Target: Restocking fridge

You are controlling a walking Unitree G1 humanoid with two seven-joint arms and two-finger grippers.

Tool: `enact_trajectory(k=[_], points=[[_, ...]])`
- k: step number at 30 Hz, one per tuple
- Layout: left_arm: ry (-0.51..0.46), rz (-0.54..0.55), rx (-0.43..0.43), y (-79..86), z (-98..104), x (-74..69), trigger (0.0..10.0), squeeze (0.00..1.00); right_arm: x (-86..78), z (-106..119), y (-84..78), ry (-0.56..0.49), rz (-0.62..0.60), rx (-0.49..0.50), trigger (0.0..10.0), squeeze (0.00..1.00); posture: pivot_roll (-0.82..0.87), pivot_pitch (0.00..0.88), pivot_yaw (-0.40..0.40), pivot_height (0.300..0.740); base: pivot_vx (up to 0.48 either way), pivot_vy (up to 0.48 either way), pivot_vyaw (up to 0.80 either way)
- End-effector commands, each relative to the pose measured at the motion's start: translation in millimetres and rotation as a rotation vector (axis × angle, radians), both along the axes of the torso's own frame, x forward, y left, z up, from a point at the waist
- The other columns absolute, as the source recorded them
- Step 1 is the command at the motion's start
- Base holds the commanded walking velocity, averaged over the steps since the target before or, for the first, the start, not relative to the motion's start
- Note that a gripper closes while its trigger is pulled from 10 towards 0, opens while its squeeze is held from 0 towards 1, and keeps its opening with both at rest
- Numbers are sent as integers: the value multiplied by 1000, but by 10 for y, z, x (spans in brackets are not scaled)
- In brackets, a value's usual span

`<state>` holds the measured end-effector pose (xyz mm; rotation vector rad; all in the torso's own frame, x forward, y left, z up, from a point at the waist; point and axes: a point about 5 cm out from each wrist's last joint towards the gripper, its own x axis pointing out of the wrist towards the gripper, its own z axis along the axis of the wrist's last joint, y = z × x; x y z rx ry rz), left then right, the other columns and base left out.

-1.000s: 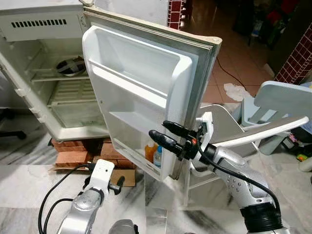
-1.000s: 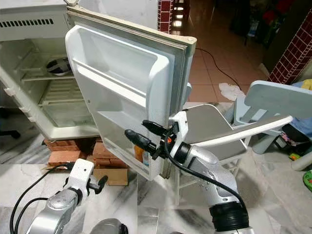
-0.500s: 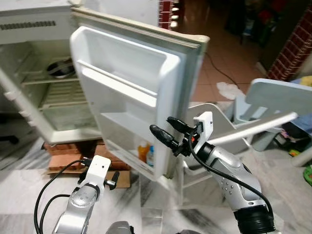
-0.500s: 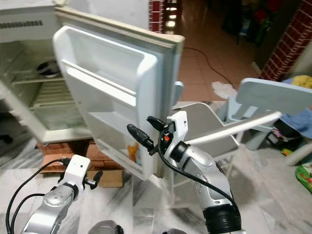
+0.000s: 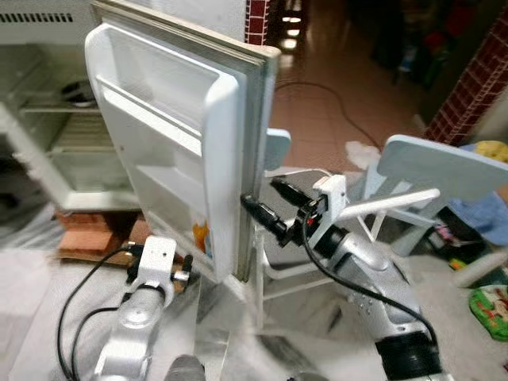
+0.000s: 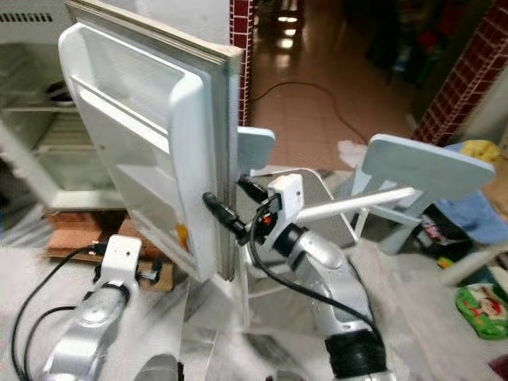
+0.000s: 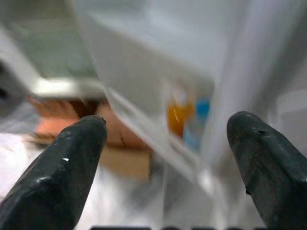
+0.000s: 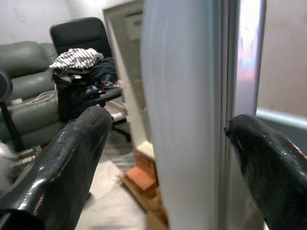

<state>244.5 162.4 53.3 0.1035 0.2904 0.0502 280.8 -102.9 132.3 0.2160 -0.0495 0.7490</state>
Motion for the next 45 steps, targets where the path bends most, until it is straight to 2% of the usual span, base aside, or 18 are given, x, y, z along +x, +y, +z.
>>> enact_trajectory(k=[1, 5, 6, 10, 13, 17, 25, 32, 36, 39, 41, 43, 45], points=[[-77, 43, 27, 132, 115, 47, 10000, 0, 45, 30, 48, -30, -26, -23, 10000, 0, 110, 0, -26, 740, 0, 0, 463], [-162, 26, 24, 152, 190, 46, 10000, 0, 160, -5, -72, -28, -212, -47, 10000, 0, 110, 0, -23, 740, 0, 0, 0], [-199, 9, 33, 134, 236, 31, 10000, 0, 207, -17, -145, -25, -295, -59, 10000, 0, 112, 0, -23, 740, 0, 0, 0], [-230, 12, 36, 122, 278, 14, 10000, 0, 279, -19, -228, -19, -370, -82, 10000, 0, 111, 0, -24, 740, 0, 0, 0], [-223, 53, 17, 139, 221, -13, 10000, 0, 341, 2, -303, -33, -456, -88, 10000, 0, 110, 0, -27, 740, 0, 0, 242], [-200, 58, -38, 142, 172, -45, 10000, 0, 369, 34, -295, -58, -497, -95, 10000, 0, 111, 0, -29, 740, 0, 0, 719], [-169, 42, -59, 85, 105, -73, 10000, 0, 488, 127, -291, -88, -565, -75, 10000, 0, 109, 0, -30, 740, 0, 0, 242], [-123, 96, -89, 116, 42, -79, 10000, 0, 700, 342, -286, -128, -592, -44, 10000, 0, 113, 0, -36, 740, 0, 0, 0], [-116, 112, -101, 133, 25, -83, 10000, 0, 850, 457, -218, -134, -610, -31, 10000, 0, 120, 0, -41, 740, 0, 0, 0], [-113, 112, -101, 130, 22, -85, 10000, 0, 915, 557, -109, -144, -600, -1, 10000, 0, 123, 0, -41, 740, 0, 0, 0], [-113, 111, -104, 128, 21, -85, 10000, 0, 950, 644, 25, -141, -537, 62, 10000, 0, 128, 0, -42, 740, 0, 0, 0], [-111, 107, -108, 125, 19, -85, 10000, 0, 932, 756, 245, -114, -363, 196, 10000, 0, 129, 0, -42, 740, 0, 0, 0], [-111, 101, -112, 120, 19, -88, 10000, 0, 758, 929, 491, -107, -47, 378, 10000, 0, 132, 0, -44, 740, 0, 0, 0]])
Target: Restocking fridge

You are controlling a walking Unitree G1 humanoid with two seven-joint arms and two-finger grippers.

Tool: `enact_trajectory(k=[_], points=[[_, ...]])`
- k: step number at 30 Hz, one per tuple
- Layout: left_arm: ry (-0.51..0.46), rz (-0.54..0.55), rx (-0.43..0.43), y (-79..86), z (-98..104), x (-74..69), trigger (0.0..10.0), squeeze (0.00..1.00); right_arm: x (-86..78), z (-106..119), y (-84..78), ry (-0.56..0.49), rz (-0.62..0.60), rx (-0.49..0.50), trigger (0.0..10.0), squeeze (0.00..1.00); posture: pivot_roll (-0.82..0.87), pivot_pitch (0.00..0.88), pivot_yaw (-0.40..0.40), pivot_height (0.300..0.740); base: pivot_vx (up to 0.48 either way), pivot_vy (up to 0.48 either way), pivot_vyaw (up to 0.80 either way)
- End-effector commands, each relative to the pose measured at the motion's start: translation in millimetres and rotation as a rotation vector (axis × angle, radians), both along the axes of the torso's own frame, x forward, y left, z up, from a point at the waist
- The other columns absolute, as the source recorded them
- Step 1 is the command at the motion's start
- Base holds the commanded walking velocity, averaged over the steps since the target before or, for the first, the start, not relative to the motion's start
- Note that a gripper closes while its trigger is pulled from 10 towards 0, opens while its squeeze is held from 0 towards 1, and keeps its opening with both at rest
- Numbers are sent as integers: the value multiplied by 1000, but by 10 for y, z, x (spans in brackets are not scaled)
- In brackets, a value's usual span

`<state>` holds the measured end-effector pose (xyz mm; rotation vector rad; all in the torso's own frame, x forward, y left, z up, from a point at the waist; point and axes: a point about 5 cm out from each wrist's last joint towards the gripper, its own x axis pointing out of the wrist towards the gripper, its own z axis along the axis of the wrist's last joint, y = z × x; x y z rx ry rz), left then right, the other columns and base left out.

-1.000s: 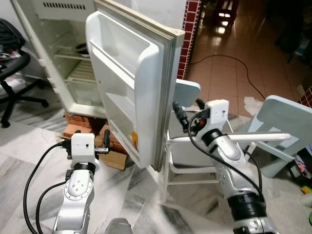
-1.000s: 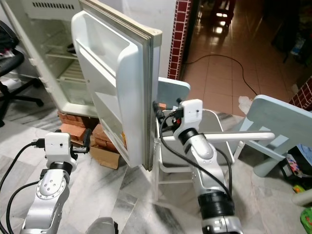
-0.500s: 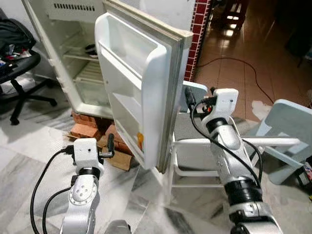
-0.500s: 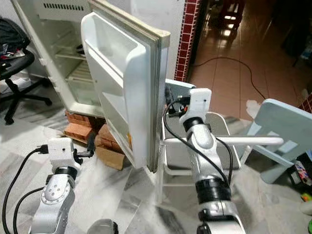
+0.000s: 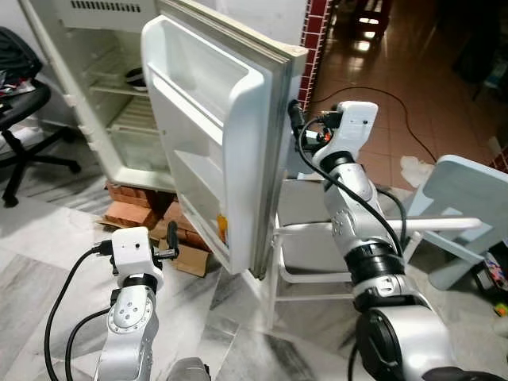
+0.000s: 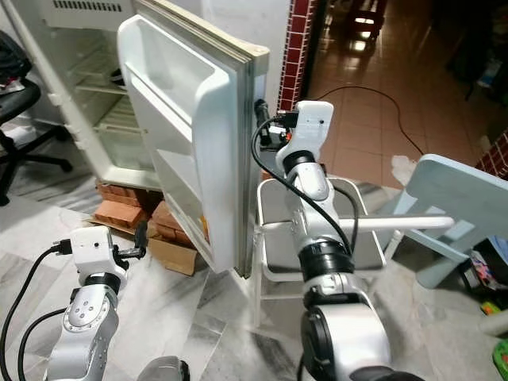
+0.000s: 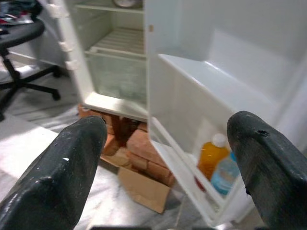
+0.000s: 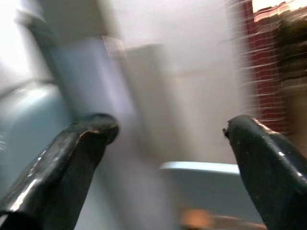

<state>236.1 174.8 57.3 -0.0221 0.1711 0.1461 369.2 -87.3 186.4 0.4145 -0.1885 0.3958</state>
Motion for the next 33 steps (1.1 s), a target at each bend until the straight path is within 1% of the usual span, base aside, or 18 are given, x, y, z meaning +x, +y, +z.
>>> enact_trajectory(k=[1, 2, 3, 4, 5, 6, 7, 10, 12, 15, 16, 17, 18, 21, 25, 27, 29, 33], points=[[15, -6, -5, -4, -20, -4, 10000, 0, -125, 388, 335, -147, 286, 119, 10000, 0, 132, 0, -44, 740, 0, 0, 0], [15, -11, -8, -7, -21, -8, 10000, 0, -305, 516, 438, -214, 489, 206, 10000, 0, 133, 0, -44, 740, 0, 0, 0], [15, -12, -9, -8, -21, -9, 10000, 0, -363, 551, 457, -235, 544, 224, 10000, 0, 133, 0, -44, 740, 0, 0, 0], [17, -19, -15, -13, -25, -16, 10000, 0, -627, 640, 459, -273, 756, 298, 10000, 0, 130, 0, -44, 740, 0, 0, 0], [17, -19, -15, -13, -25, -16, 10000, 0, -627, 640, 459, -273, 756, 298, 10000, 0, 130, 0, -44, 740, 0, 0, 0], [19, -24, -19, -17, -29, -23, 10000, 0, -836, 647, 415, -274, 895, 343, 10000, 0, 124, 0, -42, 740, 0, 0, 0], [20, -27, -20, -21, -33, -24, 10000, 0, -866, 597, 390, -256, 906, 335, 10000, 0, 123, 0, -41, 740, 0, 0, 0], [23, -40, -22, -35, -39, -22, 10000, 0, -781, 314, 306, -154, 789, 238, 10000, 0, 114, 0, -34, 740, 0, 0, 0], [26, -48, -23, -41, -43, -11, 10000, 0, -695, 19, 161, -51, 634, 128, 10000, 0, 111, 0, -30, 740, 0, 0, 0], [24, -51, -23, -42, -38, 1, 10000, 0, -675, -130, 58, 26, 549, 79, 10000, 0, 108, 0, -27, 740, 0, 0, 0], [22, -51, -21, -36, -33, 9, 10000, 0, -612, -266, -98, 79, 379, -2, 10000, 0, 109, 0, -26, 740, 0, 0, 0], [22, -51, -21, -36, -33, 9, 10000, 0, -612, -266, -98, 79, 379, -2, 10000, 0, 109, 0, -26, 740, 0, 0, 0], [22, -48, -20, -27, -32, 12, 10000, 0, -574, -363, -217, 108, 263, -71, 10000, 0, 109, 0, -27, 740, 0, 0, 0], [21, -38, -17, -16, -28, 16, 10000, 0, -549, -505, -378, 145, 155, -185, 10000, 0, 113, 0, -27, 740, 0, 0, 0], [23, -37, -16, -11, -30, 21, 10000, 0, -446, -511, -466, 127, 43, -270, 10000, 0, 112, 0, -26, 740, 0, 0, 0], [23, -38, -16, -13, -31, 27, 10000, 0, -376, -444, -438, 96, 15, -273, 10000, 0, 114, 0, -26, 740, 0, 0, 0], [20, -43, -17, -18, -26, 43, 10000, 0, -251, -318, -287, 68, 10, -225, 10000, 0, 110, 0, -25, 740, 0, 0, 0], [13, -59, -20, -56, -16, 80, 10000, 0, -79, -2, 233, 32, 86, -37, 10000, 0, 117, 0, -28, 740, 0, 0, 0]])
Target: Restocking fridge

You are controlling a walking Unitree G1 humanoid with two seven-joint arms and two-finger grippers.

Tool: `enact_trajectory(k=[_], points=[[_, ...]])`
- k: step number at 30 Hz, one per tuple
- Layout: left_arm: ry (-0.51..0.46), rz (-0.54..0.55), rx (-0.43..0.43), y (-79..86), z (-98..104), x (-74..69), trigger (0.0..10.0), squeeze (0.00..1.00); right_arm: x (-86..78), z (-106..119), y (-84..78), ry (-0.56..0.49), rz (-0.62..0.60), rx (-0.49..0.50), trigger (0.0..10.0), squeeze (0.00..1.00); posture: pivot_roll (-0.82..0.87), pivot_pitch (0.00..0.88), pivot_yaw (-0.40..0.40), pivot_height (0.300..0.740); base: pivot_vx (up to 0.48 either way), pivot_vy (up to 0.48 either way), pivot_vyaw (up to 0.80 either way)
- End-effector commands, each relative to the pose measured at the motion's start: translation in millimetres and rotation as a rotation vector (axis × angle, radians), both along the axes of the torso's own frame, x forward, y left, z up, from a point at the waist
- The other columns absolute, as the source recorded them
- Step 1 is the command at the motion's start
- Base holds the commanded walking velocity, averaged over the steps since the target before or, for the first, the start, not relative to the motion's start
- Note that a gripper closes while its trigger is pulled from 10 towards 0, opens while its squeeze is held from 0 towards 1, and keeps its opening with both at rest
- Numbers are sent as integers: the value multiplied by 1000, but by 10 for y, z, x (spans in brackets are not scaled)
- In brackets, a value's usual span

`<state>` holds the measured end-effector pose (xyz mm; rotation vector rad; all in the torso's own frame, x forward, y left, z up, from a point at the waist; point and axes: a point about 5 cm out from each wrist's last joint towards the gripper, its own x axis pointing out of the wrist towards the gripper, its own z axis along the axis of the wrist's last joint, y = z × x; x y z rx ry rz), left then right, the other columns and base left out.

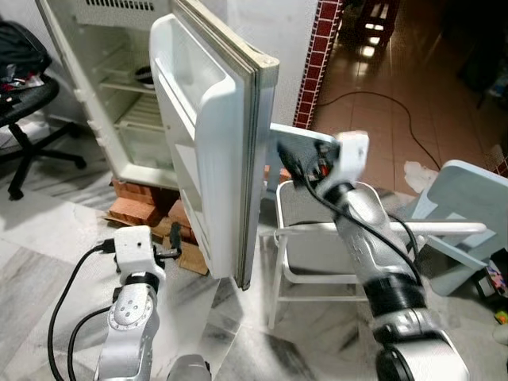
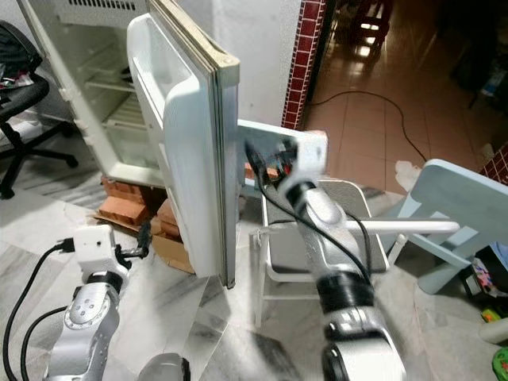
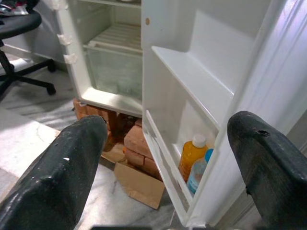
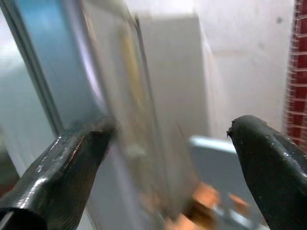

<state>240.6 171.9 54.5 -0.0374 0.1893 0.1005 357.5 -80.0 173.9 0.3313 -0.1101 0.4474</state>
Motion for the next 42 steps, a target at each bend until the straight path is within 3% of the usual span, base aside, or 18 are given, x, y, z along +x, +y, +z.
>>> enact_trajectory(k=[1, 3, 4, 6, 7, 8, 12, 14, 19, 21, 22, 23, 26, 28, 31, 36, 39, 42], points=[[-4, -15, 0, -27, 12, 35, 10000, 0, 38, 122, 159, -13, 30, 64, 10000, 0, 117, 0, -28, 740, 0, 0, 0], [-12, -24, -1, -54, 25, 52, 10000, 0, 2, 306, 593, -10, 194, 201, 10000, 0, 134, 0, -40, 740, 0, 0, 0], [-13, -26, -2, -65, 28, 57, 10000, 0, -22, 349, 697, -10, 239, 227, 10000, 0, 138, 0, -44, 740, 0, 0, 0], [-19, -27, -5, -60, 39, 55, 10000, 0, -182, 445, 927, -5, 431, 331, 10000, 0, 147, 0, -53, 740, 0, 0, 0], [-22, -27, -7, -56, 45, 53, 10000, 0, -361, 534, 1063, -21, 608, 412, 10000, 0, 156, 0, -63, 740, 0, 0, 0], [-22, -27, -8, -56, 45, 53, 10000, 0, -384, 547, 1083, -27, 634, 423, 10000, 0, 156, 0, -63, 740, 0, 0, 0], [-22, -17, -15, -22, 32, 40, 10000, 0, -883, 622, 1086, -111, 1038, 471, 10000, 0, 154, 0, -72, 740, 0, 0, 0], [-22, -15, -16, -22, 28, 37, 10000, 0, -929, 593, 1052, -106, 1067, 467, 10000, 0, 152, 0, -72, 740, 0, 0, 0], [-24, -8, -18, -9, 26, 70, 10000, 0, -717, 170, 823, 14, 843, 329, 10000, 0, 134, 0, -68, 740, 0, 0, 0], [-30, -6, -12, 3, 38, 101, 10000, 0, -670, -2, 641, 60, 743, 253, 10000, 0, 123, 0, -64, 740, 0, 0, 0], [-34, 0, -7, 28, 52, 133, 10000, 0, -671, -202, 416, 111, 637, 149, 10000, 0, 116, 0, -61, 740, 0, 0, 0], [-34, 0, -7, 28, 52, 133, 10000, 0, -671, -202, 416, 111, 637, 149, 10000, 0, 116, 0, -61, 740, 0, 0, 0], [-28, 0, 5, 75, 29, 147, 10000, 0, -703, -505, 55, 175, 422, -5, 10000, 0, 96, 0, -48, 740, 0, 160, 0], [-28, -10, 11, 75, 24, 142, 10000, 0, -727, -624, -133, 210, 293, -26, 10000, 0, 89, 0, -39, 740, 0, 480, 0], [-27, -30, 18, 61, 5, 125, 10000, 0, -751, -723, -323, 227, 154, -99, 10000, 0, 67, 0, -14, 740, 0, 480, 0], [-22, -112, 29, -38, -37, 106, 10000, 0, -792, -790, -540, 199, 66, -283, 10000, 0, 39, 0, 5, 740, 0, 480, 0], [-62, -185, 27, -139, 35, 137, 10000, 0, -789, -786, -705, 212, -20, -313, 10000, 0, 39, 0, -9, 740, 0, 480, 0], [-87, -198, 36, -128, 100, 170, 10000, 0, -789, -785, -795, 219, -92, -314, 10000, 0, 42, 0, -11, 740, 0, 480, 0]])
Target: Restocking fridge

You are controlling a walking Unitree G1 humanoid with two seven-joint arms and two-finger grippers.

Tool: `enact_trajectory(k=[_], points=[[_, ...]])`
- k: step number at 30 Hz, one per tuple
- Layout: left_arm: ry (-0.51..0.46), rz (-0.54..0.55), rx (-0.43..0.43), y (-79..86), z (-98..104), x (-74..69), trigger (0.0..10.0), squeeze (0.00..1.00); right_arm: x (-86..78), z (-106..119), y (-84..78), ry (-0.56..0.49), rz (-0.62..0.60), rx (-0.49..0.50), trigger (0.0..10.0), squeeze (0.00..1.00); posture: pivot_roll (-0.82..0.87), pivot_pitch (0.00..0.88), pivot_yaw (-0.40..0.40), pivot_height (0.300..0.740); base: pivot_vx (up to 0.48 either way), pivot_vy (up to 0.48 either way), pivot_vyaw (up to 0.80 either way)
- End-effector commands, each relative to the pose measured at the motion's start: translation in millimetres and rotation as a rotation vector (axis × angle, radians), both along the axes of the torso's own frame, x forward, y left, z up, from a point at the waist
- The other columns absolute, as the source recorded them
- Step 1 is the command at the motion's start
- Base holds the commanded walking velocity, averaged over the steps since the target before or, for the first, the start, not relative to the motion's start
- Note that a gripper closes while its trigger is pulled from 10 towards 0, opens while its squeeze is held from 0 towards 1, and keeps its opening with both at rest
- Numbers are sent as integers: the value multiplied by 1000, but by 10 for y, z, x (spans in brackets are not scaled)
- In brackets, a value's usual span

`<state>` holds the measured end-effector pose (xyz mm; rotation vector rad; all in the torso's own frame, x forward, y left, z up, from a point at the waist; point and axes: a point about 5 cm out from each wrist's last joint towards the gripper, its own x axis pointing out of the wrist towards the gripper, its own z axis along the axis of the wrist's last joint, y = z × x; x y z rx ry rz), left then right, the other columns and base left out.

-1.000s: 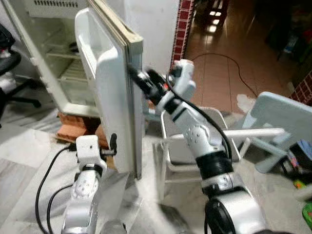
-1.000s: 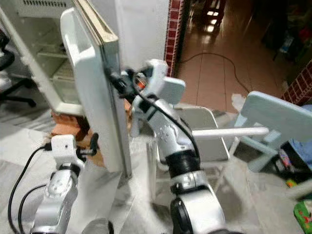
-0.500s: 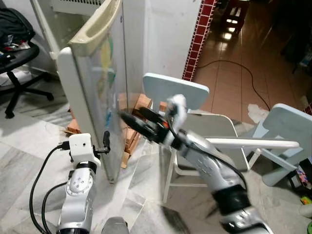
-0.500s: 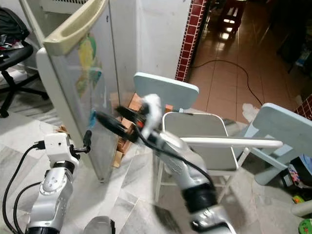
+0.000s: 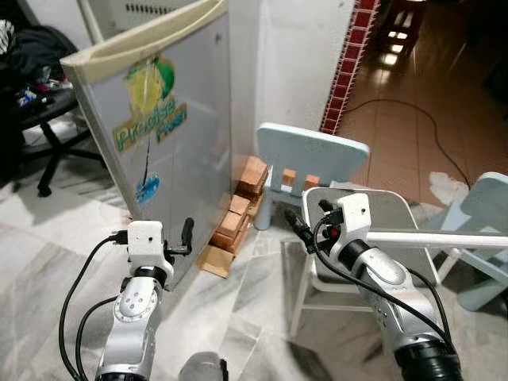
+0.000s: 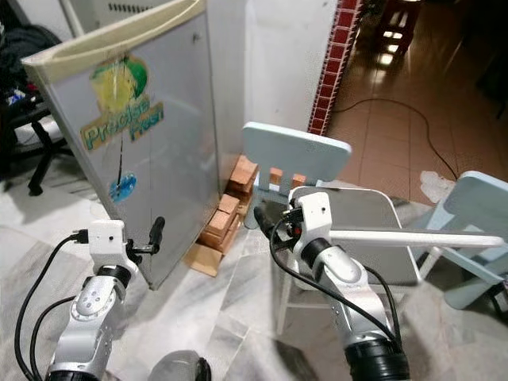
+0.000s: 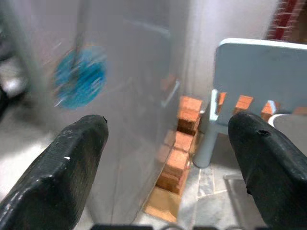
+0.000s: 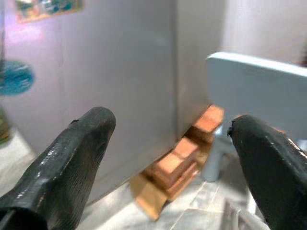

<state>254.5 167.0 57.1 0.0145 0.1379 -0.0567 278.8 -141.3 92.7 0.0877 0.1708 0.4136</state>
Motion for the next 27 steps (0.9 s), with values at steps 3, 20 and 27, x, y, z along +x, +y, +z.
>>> enact_trajectory(k=[3, 20, 27], points=[[-30, -13, -44, -32, 90, 38, 10000, 0, -17, 5, -195, -10, -185, -5, 10000, 0, 44, 0, -12, 740, 0, 480, 0], [-21, -96, -114, -188, 98, 71, 10000, 0, -33, 31, -359, -85, -395, -30, 10000, 0, 12, 0, 5, 740, 0, 480, 0], [-11, -108, -122, -198, 82, 50, 10000, 0, 2, 26, -315, -82, -394, -18, 10000, 0, 17, 0, 3, 740, 0, 480, -321]])
